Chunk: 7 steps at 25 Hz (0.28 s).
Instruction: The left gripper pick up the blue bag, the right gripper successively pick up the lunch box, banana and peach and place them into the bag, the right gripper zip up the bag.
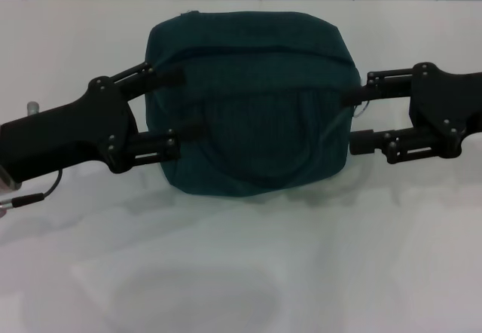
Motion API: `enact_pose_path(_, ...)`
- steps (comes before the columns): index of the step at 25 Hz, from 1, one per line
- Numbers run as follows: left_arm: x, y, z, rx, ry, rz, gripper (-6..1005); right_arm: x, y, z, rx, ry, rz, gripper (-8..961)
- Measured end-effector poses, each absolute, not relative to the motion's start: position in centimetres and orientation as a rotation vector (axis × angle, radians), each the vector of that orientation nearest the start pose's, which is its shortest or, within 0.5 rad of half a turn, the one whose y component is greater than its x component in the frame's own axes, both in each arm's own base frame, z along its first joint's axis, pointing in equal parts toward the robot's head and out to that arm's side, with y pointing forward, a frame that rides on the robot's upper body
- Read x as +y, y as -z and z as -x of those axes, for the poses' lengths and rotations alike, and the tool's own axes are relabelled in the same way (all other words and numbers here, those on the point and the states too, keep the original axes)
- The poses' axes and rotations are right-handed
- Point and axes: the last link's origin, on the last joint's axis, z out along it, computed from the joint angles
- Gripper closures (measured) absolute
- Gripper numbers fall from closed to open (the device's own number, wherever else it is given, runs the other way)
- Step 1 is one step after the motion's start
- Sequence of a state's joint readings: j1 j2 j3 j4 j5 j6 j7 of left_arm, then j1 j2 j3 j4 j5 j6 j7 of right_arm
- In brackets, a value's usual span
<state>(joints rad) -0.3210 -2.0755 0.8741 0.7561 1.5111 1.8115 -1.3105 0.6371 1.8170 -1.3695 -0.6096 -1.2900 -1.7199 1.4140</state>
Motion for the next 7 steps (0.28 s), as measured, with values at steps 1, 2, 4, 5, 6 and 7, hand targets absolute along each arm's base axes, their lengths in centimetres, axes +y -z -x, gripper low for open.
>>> enact_pose_path(1, 27.75, -3.50, 24.33, -0.398, 1.241, 2.606, 113, 34.09, -4.37, -18.42, 0.248, -0.993, 3.052, 246)
enact_pose_path(2, 27.74, -3.50, 24.34, -0.399, 1.240, 2.606, 113, 34.07, -4.39, -18.46, 0.249, -0.994, 3.050, 246)
enact_pose_path(4, 27.73, -3.50, 24.33, -0.398, 1.241, 2.606, 113, 34.07, -4.49, -18.54, 0.253, -0.998, 3.043, 246)
enact_pose_path(5, 27.74, -3.50, 24.32, -0.398, 1.242, 2.607, 113, 34.07, -4.54, -18.59, 0.255, -1.001, 3.039, 246)
enact_pose_path(6, 27.75, -3.50, 24.29, -0.396, 1.242, 2.607, 113, 34.07, -4.55, -18.59, 0.256, -1.002, 3.038, 246)
enact_pose_path(7, 27.77, -3.50, 24.28, -0.396, 1.242, 2.608, 113, 34.07, -4.55, -18.61, 0.256, -1.003, 3.037, 246)
